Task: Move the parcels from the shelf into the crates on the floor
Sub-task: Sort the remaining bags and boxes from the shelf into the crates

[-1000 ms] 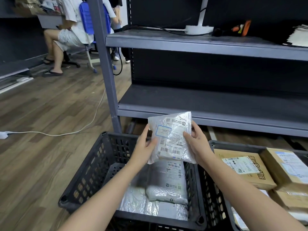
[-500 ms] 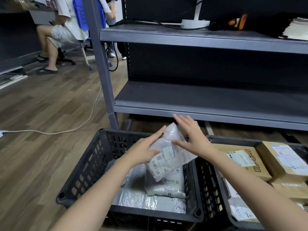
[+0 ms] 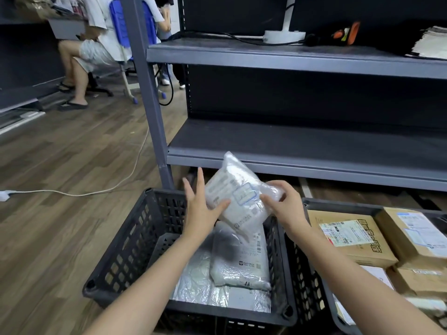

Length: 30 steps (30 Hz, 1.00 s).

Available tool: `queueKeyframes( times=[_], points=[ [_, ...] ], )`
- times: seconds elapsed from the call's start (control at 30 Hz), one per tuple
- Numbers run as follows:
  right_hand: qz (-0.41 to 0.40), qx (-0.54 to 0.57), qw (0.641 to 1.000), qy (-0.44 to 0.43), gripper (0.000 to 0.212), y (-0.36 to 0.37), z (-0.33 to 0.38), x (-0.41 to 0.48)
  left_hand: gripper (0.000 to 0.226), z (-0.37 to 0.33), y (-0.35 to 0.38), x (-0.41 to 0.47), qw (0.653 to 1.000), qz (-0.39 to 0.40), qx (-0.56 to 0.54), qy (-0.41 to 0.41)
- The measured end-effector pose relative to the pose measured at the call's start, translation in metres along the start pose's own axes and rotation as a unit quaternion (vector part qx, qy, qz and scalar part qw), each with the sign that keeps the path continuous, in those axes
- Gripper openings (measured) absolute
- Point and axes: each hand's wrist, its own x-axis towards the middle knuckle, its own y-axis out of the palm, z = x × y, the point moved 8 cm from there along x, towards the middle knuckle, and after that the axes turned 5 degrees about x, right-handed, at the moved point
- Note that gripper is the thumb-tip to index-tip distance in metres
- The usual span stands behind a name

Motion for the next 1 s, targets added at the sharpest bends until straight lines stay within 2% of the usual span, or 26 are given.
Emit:
queueKeyframes(
  times=[0.1,0.17,0.23,0.3,0.37,0.4,0.47,0.53,0.67,0.77,0.87,1.0],
  points=[
    [-0.027,0.136,0.988,0.062,0.023,0.0,-0.008,-0.006,0.095,0.007,0.02,-0.008,0.985,0.1,-0.136,-0.032],
    [-0.022,0.157,0.985,0.072,0.024,0.002,-0.008,-0.009,0.083,0.004,0.026,-0.008,0.977,0.112,-0.176,-0.037],
    [-0.007,0.15,0.986,0.067,0.026,0.003,-0.007,-0.012,0.076,-0.001,0.024,-0.004,0.976,0.089,-0.197,-0.025],
    [0.01,0.061,0.998,0.031,0.027,-0.002,-0.002,-0.012,0.071,-0.006,0.018,0.0,0.977,0.065,-0.201,-0.006],
    [0.023,-0.055,0.998,-0.01,0.034,-0.009,0.005,-0.012,0.071,-0.005,0.013,0.002,0.98,0.052,-0.192,0.009],
    [0.036,-0.079,0.996,-0.023,0.045,-0.012,0.009,-0.013,0.072,-0.002,0.013,0.003,0.98,0.057,-0.19,0.013],
    [0.086,-0.074,0.992,-0.051,0.068,-0.009,0.019,-0.014,0.071,-0.003,0.013,0.003,0.981,0.078,-0.176,0.024],
    [0.132,-0.066,0.986,-0.079,0.078,0.0,0.026,-0.017,0.072,-0.005,0.014,0.002,0.981,0.102,-0.161,0.035],
    [0.12,-0.136,0.98,-0.076,0.079,0.004,0.019,-0.02,0.071,-0.013,0.012,0.002,0.985,0.109,-0.122,0.048],
    [0.108,-0.139,0.981,-0.078,0.079,0.007,0.012,-0.021,0.065,-0.013,0.011,0.004,0.991,0.083,-0.086,0.058],
    [0.11,-0.164,0.977,-0.082,0.081,0.014,0.006,-0.02,0.07,-0.011,0.011,0.007,0.995,0.075,-0.029,0.059],
    [0.119,-0.216,0.968,-0.034,0.08,0.024,-0.013,-0.017,0.072,0.0,0.018,0.008,0.993,0.096,0.051,0.056]
  ],
)
